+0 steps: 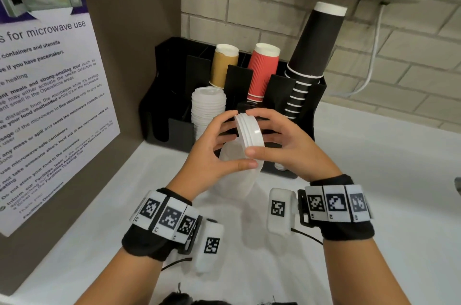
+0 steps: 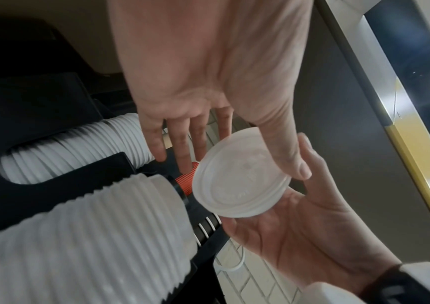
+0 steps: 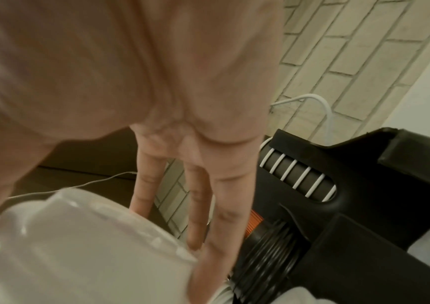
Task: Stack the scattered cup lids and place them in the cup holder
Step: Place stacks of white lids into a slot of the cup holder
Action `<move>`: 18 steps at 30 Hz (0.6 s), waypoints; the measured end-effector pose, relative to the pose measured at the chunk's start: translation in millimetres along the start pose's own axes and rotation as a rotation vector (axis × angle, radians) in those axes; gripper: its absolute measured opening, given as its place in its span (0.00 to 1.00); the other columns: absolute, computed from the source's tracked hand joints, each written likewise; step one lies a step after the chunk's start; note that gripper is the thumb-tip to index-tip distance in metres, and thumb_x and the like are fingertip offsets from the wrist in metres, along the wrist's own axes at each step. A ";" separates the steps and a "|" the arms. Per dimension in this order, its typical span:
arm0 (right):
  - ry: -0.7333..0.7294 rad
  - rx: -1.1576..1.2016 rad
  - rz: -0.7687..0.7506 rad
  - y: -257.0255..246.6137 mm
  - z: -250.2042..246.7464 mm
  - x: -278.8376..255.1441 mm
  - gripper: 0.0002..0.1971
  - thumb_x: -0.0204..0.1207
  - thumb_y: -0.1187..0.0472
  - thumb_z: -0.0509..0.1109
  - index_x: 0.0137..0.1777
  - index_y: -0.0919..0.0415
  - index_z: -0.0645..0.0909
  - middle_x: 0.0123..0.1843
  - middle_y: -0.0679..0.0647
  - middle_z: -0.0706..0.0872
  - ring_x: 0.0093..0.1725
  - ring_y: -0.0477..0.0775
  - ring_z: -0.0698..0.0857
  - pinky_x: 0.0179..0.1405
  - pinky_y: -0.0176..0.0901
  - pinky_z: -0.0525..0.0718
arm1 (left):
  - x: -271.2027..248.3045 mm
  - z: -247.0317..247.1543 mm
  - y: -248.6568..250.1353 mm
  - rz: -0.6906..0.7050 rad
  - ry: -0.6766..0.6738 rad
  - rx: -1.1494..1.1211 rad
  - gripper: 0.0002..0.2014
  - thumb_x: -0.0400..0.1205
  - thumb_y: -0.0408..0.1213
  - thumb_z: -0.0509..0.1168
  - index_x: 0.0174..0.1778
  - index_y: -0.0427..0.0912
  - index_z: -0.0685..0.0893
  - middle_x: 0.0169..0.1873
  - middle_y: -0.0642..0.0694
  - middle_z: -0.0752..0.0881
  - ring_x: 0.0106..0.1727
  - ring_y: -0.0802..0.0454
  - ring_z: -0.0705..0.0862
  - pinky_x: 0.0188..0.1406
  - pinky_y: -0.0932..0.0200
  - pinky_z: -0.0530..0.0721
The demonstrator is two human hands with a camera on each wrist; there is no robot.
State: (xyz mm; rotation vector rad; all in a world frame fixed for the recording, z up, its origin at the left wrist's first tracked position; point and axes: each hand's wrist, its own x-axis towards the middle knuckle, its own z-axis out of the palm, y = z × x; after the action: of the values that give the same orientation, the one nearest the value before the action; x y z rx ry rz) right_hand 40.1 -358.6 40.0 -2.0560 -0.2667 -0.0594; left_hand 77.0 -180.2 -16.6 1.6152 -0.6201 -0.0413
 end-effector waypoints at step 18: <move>0.470 -0.064 -0.033 27.3 -50.3 9.6 0.31 0.66 0.62 0.81 0.66 0.44 0.72 0.65 0.55 0.76 0.58 0.53 0.83 0.49 0.44 0.86 | 4.3 -16.9 2.3 -0.050 0.151 -0.099 0.27 0.70 0.54 0.73 0.65 0.65 0.74 0.63 0.58 0.79 0.60 0.61 0.82 0.59 0.65 0.80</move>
State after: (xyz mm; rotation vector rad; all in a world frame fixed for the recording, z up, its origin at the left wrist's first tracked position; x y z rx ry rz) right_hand 58.7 -413.4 42.2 -2.0326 -0.0053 -0.5685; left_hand 86.2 -166.6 -10.4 1.5219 -0.4541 0.0132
